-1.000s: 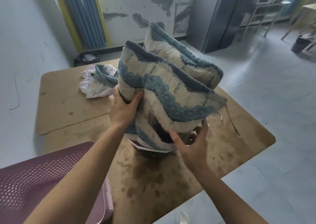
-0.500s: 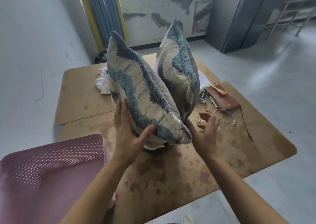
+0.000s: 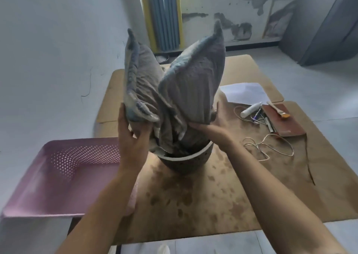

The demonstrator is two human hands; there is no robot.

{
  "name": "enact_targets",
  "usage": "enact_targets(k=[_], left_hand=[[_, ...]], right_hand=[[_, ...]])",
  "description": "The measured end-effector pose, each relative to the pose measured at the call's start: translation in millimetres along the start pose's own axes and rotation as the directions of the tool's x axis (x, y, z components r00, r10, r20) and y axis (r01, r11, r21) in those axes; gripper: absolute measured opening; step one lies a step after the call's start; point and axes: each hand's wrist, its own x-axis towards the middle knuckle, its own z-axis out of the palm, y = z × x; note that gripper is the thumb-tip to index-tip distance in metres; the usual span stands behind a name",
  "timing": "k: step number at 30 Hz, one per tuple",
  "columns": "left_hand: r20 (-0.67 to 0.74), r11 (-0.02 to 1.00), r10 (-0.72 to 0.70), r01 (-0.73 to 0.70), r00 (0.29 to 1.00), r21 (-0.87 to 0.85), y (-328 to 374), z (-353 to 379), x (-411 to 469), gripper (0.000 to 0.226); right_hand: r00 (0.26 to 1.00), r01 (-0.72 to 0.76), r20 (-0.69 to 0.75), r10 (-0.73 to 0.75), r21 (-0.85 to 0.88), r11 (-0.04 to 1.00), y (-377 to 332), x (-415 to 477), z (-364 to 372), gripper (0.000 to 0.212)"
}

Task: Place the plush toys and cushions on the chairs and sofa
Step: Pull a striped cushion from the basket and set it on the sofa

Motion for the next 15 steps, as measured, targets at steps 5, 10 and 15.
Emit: enact_targets(k=[5,10,15], left_hand=[[-0.166,0.996,-0.077,0.069,0.983,-0.051,-1,-14,2,0.051],[-0.298,0.923,-0.37,0.383,0.88,-0.016,-28,-16,-47,0.037],[-0.1,0.892,-0.131,0.161,0.986,0.423,-45,-1,-111,0.018]], right_hand=[[0.993,0.034,0.115,-0.017,-0.146,0.989,8,-40,35,0.119],[0.994,0.055,-0.084,-0.077,-0.24,0.969,40,-62,24,0.115],[0.983,0.093,-0.139,-0.119,-0.186,0.978,48,-46,21,0.14]])
